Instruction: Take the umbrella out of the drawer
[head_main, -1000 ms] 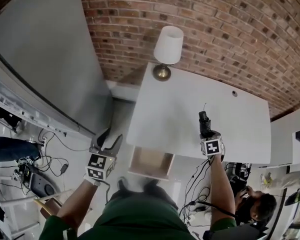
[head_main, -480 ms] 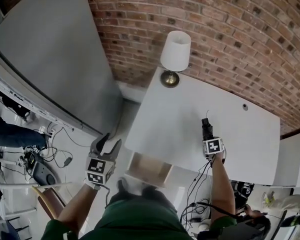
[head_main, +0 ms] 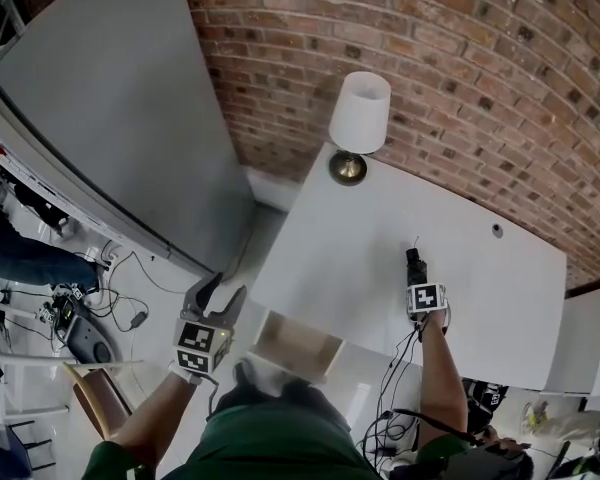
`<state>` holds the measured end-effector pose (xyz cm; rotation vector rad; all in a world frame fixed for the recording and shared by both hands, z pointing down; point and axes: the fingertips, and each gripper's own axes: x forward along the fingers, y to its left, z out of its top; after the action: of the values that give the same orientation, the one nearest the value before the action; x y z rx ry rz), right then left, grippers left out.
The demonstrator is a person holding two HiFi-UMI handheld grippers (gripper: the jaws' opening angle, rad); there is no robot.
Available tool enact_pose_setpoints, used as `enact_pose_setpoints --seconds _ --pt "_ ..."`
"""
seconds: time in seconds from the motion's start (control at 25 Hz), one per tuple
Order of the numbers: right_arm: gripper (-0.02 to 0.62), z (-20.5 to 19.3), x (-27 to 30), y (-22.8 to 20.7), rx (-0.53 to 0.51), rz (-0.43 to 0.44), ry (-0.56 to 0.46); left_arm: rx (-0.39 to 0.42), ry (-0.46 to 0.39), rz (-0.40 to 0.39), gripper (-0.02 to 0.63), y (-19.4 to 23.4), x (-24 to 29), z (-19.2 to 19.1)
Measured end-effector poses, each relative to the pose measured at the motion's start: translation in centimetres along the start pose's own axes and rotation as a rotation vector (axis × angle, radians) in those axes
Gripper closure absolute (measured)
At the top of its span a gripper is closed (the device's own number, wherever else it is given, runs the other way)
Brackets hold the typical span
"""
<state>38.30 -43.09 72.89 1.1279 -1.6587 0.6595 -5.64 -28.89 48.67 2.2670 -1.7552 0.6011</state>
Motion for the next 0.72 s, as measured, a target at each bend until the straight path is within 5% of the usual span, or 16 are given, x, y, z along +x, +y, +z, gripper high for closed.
enact_pose_setpoints --seconds 0.32,0.72 --pt "0.367 3.9 -6.6 -0.6 0.039 -0.057 -0.205 0.02 -0.064 -0.022 0.393 2.5 0.6 2.3" --pt "0.37 11.1 -27.5 4.4 0.145 -0.142 -0.78 0.054 -0.219 -0.092 0.393 7.7 0.1 8.6"
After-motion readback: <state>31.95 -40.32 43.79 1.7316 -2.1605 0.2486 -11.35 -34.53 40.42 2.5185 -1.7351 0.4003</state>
